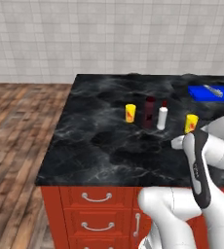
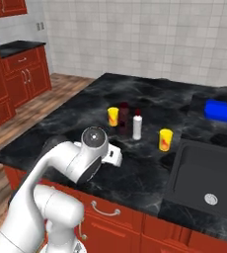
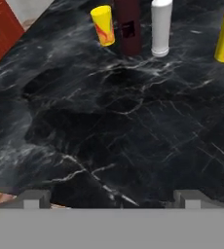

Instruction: Place the drinks on the dining counter in a tight cluster.

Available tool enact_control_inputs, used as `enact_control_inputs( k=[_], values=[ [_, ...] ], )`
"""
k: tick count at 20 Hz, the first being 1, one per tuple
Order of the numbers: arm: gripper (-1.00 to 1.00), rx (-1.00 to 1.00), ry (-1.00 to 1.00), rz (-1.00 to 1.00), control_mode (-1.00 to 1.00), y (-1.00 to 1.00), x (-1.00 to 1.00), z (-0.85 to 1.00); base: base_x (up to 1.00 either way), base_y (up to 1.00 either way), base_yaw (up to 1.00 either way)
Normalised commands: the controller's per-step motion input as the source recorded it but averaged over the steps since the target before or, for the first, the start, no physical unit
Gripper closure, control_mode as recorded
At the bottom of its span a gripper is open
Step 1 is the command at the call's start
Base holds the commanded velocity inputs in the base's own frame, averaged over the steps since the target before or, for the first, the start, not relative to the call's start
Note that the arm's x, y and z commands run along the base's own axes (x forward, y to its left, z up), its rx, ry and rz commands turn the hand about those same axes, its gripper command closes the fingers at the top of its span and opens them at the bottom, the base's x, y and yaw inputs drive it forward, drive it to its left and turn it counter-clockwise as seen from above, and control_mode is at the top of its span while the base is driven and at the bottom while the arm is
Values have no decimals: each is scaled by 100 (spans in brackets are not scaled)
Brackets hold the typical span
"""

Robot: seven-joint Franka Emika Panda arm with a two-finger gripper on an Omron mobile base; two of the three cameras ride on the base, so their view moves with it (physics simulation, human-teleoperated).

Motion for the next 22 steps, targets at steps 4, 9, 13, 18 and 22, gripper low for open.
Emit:
enact_control_inputs(
  k=[4, 9, 13, 18, 22],
  values=[
    [-100, 0, 0, 0, 100, 0, 0, 0, -17, 12, 90],
    [-100, 0, 0, 0, 100, 0, 0, 0, -3, 1, 100],
    [-100, 0, 0, 0, 100, 0, 0, 0, -1, 0, 100],
    [-100, 0, 0, 0, 100, 0, 0, 0, 0, 3, 100],
    [-100, 0, 0, 0, 100, 0, 0, 0, 4, 5, 97]
  ],
)
